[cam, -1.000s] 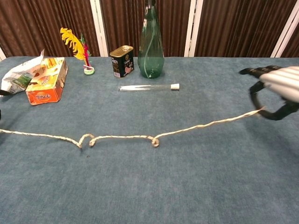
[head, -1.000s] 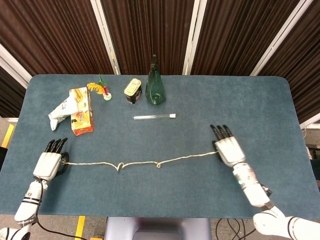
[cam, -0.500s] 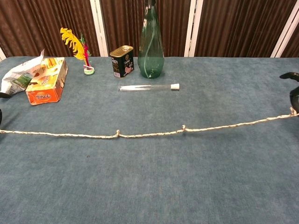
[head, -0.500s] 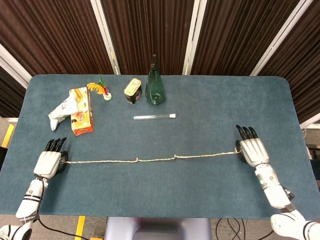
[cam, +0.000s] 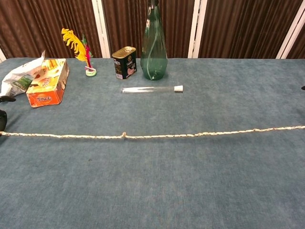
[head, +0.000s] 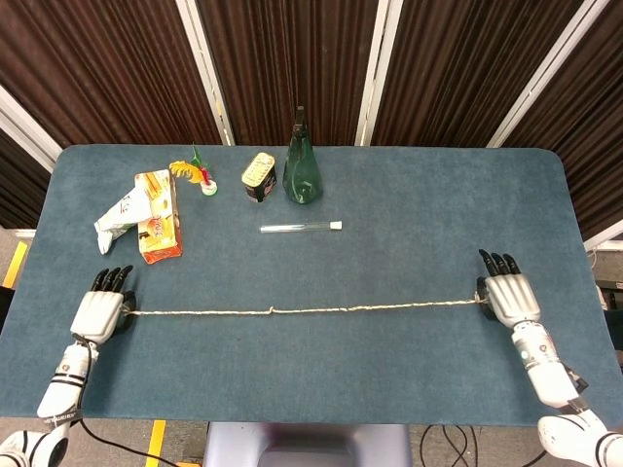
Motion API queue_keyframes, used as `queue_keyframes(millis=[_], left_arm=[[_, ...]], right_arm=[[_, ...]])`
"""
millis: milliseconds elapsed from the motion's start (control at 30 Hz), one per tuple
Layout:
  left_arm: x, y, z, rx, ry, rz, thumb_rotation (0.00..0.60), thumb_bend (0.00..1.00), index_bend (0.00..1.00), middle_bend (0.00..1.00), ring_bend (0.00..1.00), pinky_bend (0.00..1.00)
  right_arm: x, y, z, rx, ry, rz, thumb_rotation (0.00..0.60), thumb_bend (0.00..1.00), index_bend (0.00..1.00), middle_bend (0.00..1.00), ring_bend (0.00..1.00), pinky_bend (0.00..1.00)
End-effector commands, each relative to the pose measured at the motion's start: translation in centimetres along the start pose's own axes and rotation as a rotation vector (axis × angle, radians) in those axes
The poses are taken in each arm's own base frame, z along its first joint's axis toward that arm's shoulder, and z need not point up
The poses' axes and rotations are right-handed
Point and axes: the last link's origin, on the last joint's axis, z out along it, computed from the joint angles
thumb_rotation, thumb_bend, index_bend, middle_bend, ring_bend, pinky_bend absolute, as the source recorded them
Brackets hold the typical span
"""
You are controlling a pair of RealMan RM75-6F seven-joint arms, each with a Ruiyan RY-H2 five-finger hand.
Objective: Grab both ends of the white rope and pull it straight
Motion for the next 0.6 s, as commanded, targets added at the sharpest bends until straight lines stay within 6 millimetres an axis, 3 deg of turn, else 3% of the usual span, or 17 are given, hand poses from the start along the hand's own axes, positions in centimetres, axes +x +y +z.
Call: queue_keyframes(millis=[33,433,600], left_arm=[[0.0,-0.1,0.1,0.004,0.002,0.001,0.600,0.43,0.60,0.04,0.00,0.02],[-0.4,-0.4,0.5,0.019,-0.013,-0.001,0.600,0.43,0.60,0.04,0.00,0.02],[-0.8,0.1,0.5,-0.003,-0.036,-0.018,0.600,0.43,0.54,0.04,0.00,0.02]], right_arm=[[-0.3,0.5,0.0,-0.011,-0.008,-0.001,0.600,0.73,0.76,0.10,0.00,0.00],[-1.4,2.1,0.1,-0.055,-0.032,0.001,0.600,0.73,0.77,0.10,0.00,0.00],[-1.7,2.0,0.2,-0.050,-0.037,0.000,0.600,0.73,0.77,0.10,0.00,0.00]])
